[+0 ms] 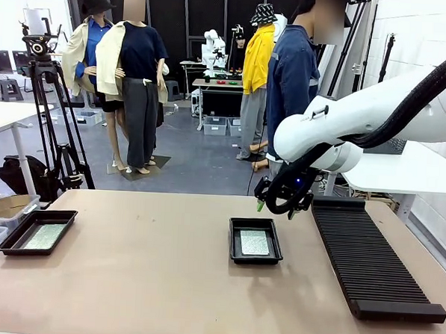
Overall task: Inspect and transfer BCBs to ESD trays.
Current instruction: Pick up the Blank PCB from the PCB Rack and place it in the right ESD tray, then pick up the ESD tray and place it on the left side of the table.
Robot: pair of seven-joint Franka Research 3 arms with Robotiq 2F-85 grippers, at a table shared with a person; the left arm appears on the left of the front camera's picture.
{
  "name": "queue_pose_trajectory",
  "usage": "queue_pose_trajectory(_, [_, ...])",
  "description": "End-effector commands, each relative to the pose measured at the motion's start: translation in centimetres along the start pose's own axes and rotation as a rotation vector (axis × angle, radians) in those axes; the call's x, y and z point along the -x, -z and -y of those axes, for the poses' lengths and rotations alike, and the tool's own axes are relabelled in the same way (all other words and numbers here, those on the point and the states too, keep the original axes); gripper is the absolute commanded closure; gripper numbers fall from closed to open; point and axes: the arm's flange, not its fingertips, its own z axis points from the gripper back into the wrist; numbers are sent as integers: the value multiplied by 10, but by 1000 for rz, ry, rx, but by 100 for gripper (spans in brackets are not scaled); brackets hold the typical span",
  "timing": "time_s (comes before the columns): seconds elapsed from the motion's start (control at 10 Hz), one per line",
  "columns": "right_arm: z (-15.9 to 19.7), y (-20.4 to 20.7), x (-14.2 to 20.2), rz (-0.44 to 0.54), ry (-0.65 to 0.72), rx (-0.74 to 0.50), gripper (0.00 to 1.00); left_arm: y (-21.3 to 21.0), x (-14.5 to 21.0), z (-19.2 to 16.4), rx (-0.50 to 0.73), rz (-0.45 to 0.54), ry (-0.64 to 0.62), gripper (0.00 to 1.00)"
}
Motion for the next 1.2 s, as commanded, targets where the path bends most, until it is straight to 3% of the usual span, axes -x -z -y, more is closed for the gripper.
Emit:
queue_pose_trajectory(0.0, [0, 0, 0, -1, -2, -5, 0, 2, 3, 2, -17, 8, -1, 0])
queue_pose_trajectory(1.1, [0, 0, 0, -1, -2, -5, 0, 2, 3, 2, -17, 8, -1, 0])
